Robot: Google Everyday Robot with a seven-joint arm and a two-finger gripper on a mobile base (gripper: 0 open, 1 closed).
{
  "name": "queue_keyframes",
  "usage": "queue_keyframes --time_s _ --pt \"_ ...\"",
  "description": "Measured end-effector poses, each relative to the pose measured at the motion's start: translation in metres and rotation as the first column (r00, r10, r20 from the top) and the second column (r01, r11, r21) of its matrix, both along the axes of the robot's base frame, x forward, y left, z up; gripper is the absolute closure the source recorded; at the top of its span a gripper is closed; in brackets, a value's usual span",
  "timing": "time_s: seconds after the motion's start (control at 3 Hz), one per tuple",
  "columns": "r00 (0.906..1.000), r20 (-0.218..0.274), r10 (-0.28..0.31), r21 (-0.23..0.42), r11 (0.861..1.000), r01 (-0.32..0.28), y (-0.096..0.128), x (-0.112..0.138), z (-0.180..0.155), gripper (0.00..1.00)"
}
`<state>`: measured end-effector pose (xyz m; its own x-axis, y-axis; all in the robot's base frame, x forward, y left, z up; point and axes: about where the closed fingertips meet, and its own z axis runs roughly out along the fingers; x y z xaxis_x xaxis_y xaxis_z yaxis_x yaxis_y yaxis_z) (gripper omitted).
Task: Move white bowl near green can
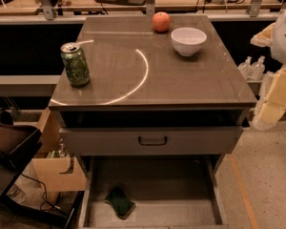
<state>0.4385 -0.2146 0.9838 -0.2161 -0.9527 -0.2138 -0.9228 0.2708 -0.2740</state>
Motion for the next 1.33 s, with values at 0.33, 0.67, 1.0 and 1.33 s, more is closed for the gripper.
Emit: queue_keyframes --time_s 0.33,0.67,1.0,1.33 --pt "1.0000 0.000 0.000 0.000 1.000 0.000 0.000 0.000 0.000 0.00" --pt "0.9980 0.060 -0.018 -0.060 0.998 0.022 -0.006 0.022 0.010 0.00" --pt "0.9871 0.158 -0.028 -0.157 0.986 0.053 -0.004 0.075 0.028 0.00" --pt "0.9687 0.247 -0.020 -0.258 0.962 0.086 -0.001 0.124 0.048 0.00"
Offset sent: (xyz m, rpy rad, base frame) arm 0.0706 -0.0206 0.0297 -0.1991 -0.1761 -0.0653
